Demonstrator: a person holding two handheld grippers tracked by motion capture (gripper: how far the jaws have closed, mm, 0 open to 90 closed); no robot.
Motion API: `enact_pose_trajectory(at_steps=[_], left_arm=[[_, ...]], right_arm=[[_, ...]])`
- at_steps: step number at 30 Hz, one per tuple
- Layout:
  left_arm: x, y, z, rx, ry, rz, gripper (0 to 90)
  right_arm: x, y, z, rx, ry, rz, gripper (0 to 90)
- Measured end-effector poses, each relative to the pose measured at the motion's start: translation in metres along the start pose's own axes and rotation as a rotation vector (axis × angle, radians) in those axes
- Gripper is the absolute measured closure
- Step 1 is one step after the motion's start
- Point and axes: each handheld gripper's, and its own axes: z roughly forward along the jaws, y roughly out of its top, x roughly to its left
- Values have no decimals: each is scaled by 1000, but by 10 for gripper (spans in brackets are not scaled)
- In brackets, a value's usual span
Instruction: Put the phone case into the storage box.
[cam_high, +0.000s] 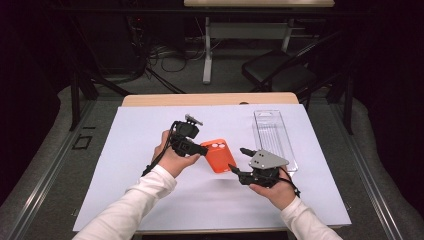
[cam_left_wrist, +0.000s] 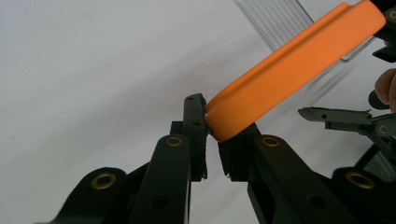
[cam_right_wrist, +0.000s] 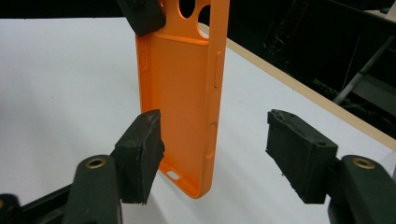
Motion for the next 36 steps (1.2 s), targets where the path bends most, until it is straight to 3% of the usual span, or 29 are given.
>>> enact_pose_trajectory(at_steps=[9, 17, 20, 27, 36], left_arm=[[0, 4, 1, 14, 7, -11, 821], [0, 7, 3, 34, 20, -23, 821], [0, 8, 4, 40, 25, -25, 821], [1, 11, 8, 52, 28, -34, 821], [3, 15, 11, 69, 41, -44, 821]], right_arm=[[-2, 2, 1, 15, -1, 17, 313], [-5, 6, 4, 43, -34, 47, 184], [-6, 7, 6, 54, -26, 63, 158], [-5, 10, 8, 64, -34, 41, 157], [-5, 13, 7, 79, -41, -5, 249]])
